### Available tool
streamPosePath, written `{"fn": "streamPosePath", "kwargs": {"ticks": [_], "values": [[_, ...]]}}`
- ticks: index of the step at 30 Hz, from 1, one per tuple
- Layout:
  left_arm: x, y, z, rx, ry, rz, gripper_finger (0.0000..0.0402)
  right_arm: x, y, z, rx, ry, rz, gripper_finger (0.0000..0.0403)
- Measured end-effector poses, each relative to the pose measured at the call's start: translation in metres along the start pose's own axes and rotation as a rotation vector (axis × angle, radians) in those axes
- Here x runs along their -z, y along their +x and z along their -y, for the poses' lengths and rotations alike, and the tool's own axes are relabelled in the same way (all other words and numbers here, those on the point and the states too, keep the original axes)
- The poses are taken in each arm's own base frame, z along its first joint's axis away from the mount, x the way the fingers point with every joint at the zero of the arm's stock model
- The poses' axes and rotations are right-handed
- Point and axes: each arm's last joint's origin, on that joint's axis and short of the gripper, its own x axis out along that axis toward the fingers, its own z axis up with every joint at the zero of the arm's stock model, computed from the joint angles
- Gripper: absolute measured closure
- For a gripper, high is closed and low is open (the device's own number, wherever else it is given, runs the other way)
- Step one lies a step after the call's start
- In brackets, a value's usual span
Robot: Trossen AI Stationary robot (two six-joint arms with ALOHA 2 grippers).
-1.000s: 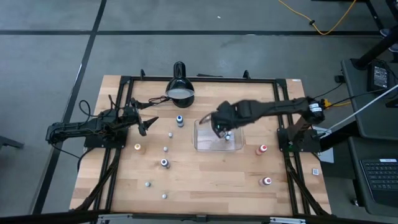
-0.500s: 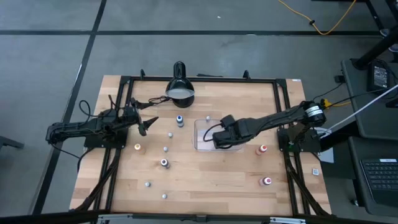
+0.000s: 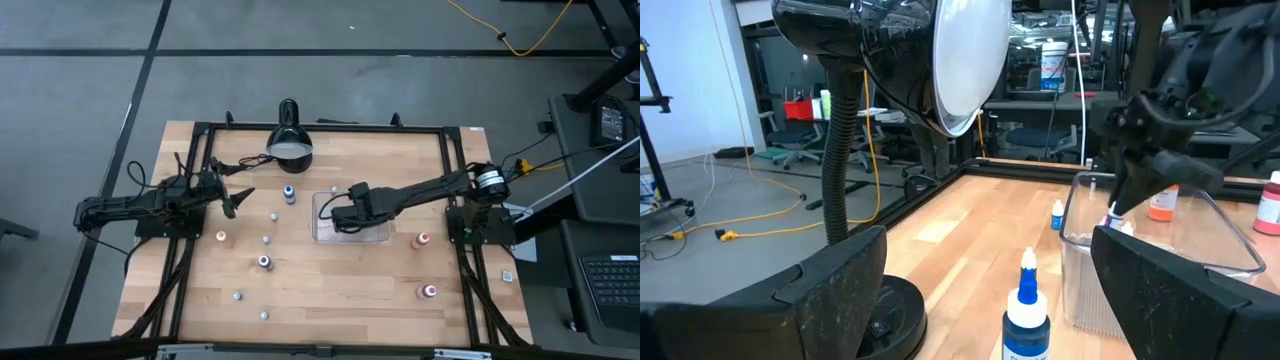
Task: Pick & Place food coloring
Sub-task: Put the small purple food coloring bottle into the transparent bin
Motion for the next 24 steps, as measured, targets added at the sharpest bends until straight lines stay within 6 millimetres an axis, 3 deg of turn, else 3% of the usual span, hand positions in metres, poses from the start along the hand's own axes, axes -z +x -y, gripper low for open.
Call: {"fn": "streamPosePath", "kwargs": {"ticks": [14, 24], "values": [[0.000, 0.000, 0.000, 0.001, 0.000, 0.000, 0.0054, -0.009, 0.004, 0.002, 0.012, 0.069, -0.002, 0.0338], [0.000, 0.000, 0.000, 0.000, 0.000, 0.000, 0.0054, -0.012, 0.019, 0.003, 0.061, 0.027, -0.015, 0.0335]]}}
